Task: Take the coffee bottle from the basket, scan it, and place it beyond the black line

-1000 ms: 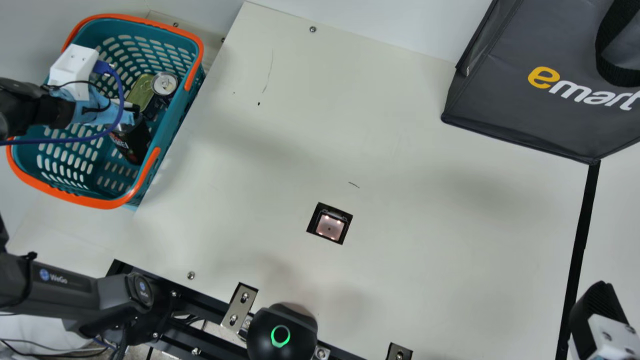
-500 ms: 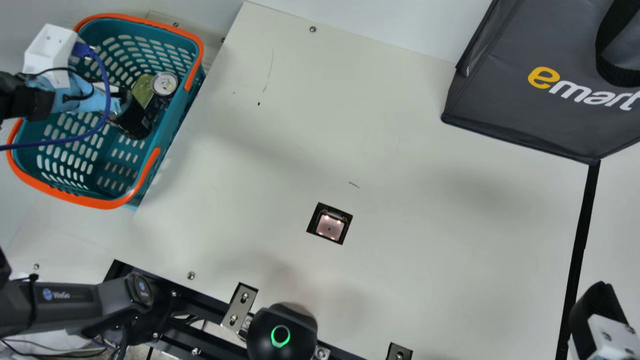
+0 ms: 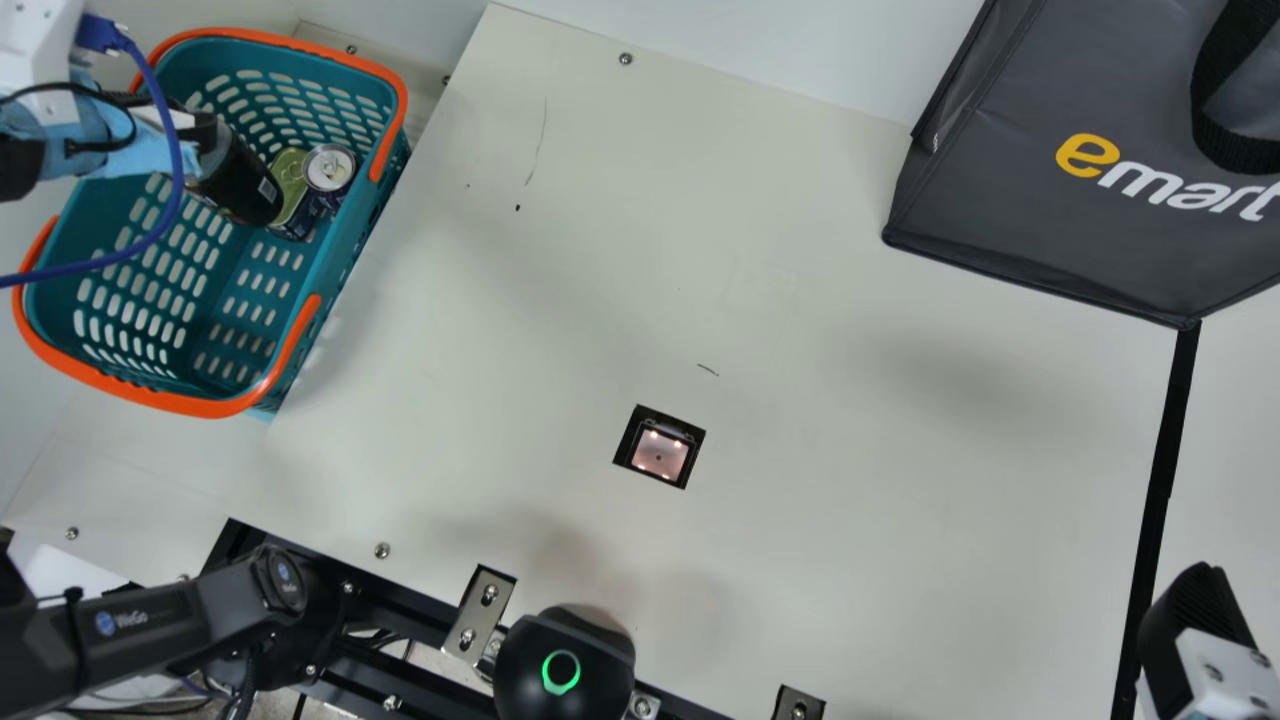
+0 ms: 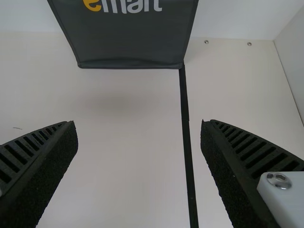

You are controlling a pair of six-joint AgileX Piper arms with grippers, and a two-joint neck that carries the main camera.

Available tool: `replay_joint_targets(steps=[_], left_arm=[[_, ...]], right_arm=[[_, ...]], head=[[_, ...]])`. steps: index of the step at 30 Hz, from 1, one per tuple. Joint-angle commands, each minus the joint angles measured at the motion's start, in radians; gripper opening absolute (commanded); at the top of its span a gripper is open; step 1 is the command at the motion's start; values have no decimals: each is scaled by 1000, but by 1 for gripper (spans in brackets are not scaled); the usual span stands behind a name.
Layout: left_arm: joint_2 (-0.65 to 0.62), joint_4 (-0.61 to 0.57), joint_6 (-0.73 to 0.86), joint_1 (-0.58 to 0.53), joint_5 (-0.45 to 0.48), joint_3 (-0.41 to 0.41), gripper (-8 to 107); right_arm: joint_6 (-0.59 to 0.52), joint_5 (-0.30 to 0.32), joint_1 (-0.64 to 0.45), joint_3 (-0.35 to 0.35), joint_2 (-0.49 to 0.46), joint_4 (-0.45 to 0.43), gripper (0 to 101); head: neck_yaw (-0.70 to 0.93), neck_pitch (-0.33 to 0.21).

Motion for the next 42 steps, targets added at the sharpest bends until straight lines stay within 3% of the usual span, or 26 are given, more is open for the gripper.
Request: replay_joint_targets(steps=[1, 22, 42], left_arm=[[-13, 3, -14, -4, 19, -18, 10], [-100, 16, -155, -139, 154, -188, 10], [-169, 47, -246, -398, 163, -169, 10]], right_arm=[[0, 0, 0, 0, 0, 0, 91], [0, -1, 0, 0, 0, 0, 91], [0, 0, 0, 0, 0, 0, 91]], head=[[2, -26], [2, -26], [2, -26]])
